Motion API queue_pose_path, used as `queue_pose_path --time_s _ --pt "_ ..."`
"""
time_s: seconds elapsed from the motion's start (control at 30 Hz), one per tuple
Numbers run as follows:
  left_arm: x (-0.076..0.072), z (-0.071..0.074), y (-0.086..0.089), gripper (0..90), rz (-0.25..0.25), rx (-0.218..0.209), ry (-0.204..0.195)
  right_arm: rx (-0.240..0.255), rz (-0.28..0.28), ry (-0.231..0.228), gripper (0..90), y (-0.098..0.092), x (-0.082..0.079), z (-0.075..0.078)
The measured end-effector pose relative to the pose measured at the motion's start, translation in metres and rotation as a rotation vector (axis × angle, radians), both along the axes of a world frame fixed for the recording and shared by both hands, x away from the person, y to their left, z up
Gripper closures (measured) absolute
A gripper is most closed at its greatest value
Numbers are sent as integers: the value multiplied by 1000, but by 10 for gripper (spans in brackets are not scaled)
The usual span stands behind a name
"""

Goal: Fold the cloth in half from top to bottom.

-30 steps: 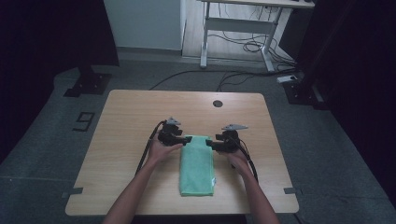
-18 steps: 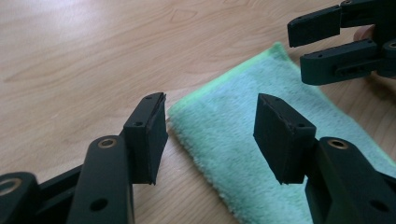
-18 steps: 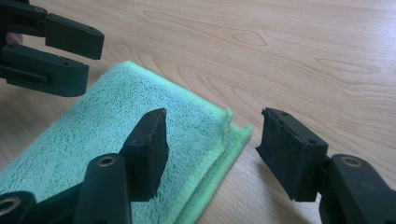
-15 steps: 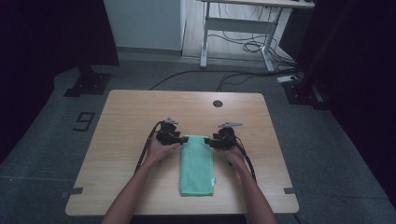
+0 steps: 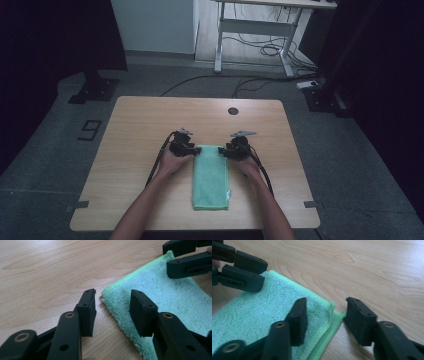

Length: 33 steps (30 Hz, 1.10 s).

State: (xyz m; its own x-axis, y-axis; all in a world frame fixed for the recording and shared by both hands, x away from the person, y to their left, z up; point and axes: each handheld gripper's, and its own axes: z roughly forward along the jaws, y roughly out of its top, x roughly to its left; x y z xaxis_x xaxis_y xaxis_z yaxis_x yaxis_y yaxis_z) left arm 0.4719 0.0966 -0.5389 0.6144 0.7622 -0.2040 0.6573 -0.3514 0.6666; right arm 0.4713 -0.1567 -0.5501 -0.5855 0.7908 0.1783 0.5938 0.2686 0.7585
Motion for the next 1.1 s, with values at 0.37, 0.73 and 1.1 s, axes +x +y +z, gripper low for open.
queue_pose_path --time_s 0.37,0.73,1.1 --pt "-7 1 -2 868 -36 -11 -26 33 45 19 828 2 -1 0" --pt "-30 33 8 876 -72 -84 -127 81 88 -88 828 -6 -23 30" --pt "-73 57 14 871 -125 -120 -233 121 141 -171 824 -12 -64 50"
